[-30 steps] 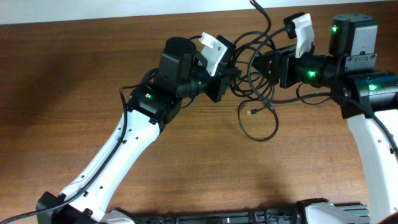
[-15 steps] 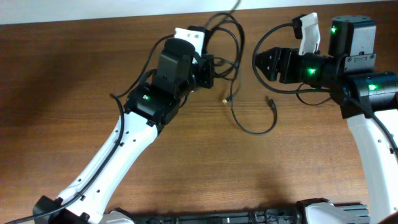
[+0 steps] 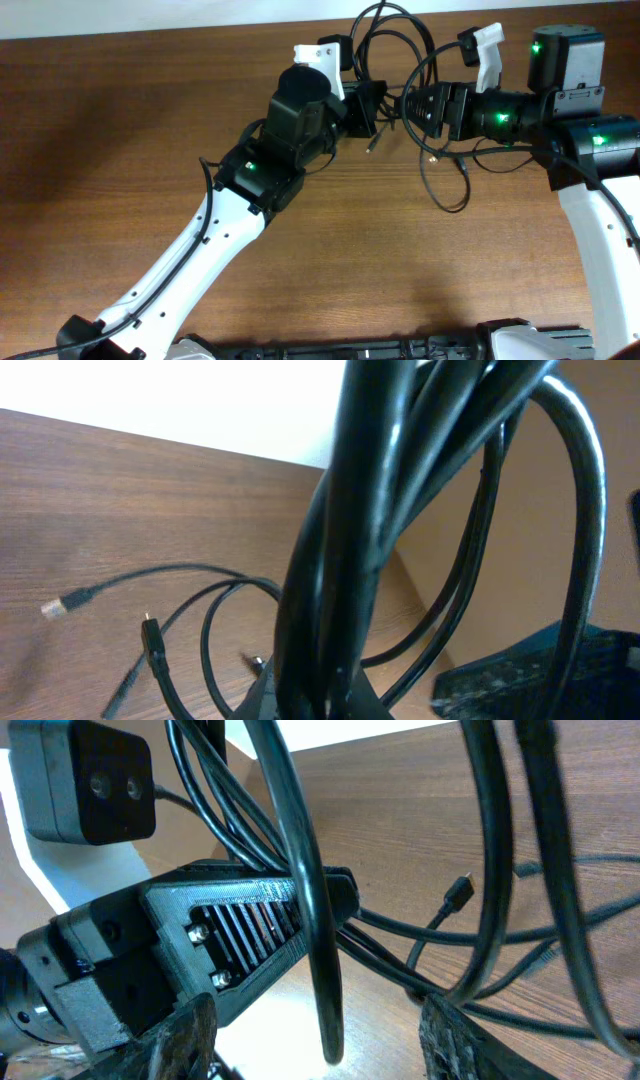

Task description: Untangle cables

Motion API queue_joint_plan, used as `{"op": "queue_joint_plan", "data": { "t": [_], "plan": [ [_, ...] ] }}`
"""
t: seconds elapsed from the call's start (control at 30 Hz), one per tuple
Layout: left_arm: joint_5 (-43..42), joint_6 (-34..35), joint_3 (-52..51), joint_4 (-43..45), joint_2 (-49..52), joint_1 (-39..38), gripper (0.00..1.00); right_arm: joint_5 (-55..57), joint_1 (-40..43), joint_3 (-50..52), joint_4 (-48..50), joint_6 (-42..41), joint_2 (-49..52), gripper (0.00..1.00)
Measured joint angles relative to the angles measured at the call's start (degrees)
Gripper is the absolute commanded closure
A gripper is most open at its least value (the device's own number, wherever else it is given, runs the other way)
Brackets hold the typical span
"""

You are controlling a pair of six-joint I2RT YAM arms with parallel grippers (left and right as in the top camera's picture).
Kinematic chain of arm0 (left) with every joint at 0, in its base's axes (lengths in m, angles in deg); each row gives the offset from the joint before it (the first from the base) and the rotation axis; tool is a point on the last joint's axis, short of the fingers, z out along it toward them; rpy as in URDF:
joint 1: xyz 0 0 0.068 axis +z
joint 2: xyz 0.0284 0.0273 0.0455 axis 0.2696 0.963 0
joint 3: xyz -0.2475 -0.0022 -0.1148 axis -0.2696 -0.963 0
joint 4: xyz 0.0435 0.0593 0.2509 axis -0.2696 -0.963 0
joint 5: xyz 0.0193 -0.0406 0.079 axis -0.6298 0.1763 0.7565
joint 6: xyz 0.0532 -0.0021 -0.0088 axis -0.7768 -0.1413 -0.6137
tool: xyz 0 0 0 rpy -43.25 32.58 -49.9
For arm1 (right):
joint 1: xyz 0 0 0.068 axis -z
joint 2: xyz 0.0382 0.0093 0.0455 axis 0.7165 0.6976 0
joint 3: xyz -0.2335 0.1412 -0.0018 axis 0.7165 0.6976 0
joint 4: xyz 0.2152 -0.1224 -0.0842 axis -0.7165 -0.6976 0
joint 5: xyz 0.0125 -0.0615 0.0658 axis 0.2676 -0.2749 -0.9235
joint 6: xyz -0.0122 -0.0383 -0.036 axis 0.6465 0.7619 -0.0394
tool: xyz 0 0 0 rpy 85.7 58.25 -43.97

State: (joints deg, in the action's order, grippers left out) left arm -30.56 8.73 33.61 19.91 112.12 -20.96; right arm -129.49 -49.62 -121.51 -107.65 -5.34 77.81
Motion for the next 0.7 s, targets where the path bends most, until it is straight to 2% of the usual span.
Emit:
{"op": "queue_joint_plan", "data": {
  "t": [0.1, 0.13, 0.2, 0.27, 0.3, 0.37, 0.6, 0.7],
  "plan": [
    [-0.2, 1.6, 0.0, 1.6, 0.0, -0.7, 1.0, -0.1, 0.0, 0.0, 0.0, 0.1, 0.0, 0.91],
    [-0.2, 2.2, 0.0, 2.5, 0.0, -1.4, 1.0, -0.2, 0.0, 0.0, 0.0, 0.2, 0.0, 0.96],
    [-0.2, 2.6, 0.0, 3.1, 0.0, -2.6, 0.98, -0.2, 0.0, 0.0, 0.0, 0.1, 0.0, 0.96],
    [-0.2, 2.8, 0.0, 3.1, 0.0, -2.9, 0.33, 0.0, 0.0, 0.0, 0.0, 0.2, 0.0, 0.96],
    [-0.2, 2.3, 0.0, 3.0, 0.0, -2.9, 0.07, 0.5, 0.0, 0.0, 0.0, 0.2, 0.0, 0.96],
    [0.8, -0.2, 0.0, 1.1, 0.0, -2.1, 0.01, 1.6, 0.1, 0.0, 0.0, 0.2, -0.1, 0.96],
    [-1.2, -3.8, 0.0, -4.8, -0.7, 6.4, 0.01, 4.8, 0.1, 0.0, -0.1, 0.2, 0.0, 0.96],
    [-3.3, -4.6, 0.0, -6.9, -1.1, 7.8, 0.0, 5.0, 0.1, 0.0, 0.4, 0.2, 0.0, 0.96]
  ]
}}
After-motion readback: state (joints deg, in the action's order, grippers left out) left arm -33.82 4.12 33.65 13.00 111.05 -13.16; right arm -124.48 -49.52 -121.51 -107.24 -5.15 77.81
